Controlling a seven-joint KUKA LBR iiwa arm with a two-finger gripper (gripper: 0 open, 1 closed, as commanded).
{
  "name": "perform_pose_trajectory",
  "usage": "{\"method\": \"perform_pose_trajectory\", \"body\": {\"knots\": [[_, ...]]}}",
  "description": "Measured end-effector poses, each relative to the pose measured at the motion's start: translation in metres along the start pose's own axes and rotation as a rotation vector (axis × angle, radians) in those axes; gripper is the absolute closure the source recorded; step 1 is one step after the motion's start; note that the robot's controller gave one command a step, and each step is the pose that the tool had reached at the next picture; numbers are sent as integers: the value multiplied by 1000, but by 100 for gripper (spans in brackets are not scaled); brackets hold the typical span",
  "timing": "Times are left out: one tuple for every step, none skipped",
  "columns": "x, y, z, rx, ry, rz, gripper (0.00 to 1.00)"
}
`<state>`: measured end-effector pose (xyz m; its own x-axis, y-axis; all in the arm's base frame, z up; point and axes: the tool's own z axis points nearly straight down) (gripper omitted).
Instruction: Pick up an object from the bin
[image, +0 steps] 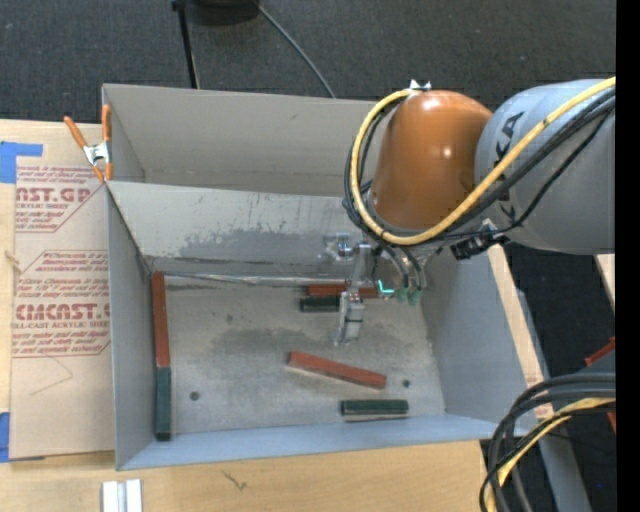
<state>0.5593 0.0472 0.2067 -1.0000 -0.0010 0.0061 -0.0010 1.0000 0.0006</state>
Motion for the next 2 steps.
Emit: {"method": "perform_pose_trajectory", "body": {"knots": [[-2,0,-4,-1,-8,0,0],[-11,-13,61,-1,-12,84,0]]}}
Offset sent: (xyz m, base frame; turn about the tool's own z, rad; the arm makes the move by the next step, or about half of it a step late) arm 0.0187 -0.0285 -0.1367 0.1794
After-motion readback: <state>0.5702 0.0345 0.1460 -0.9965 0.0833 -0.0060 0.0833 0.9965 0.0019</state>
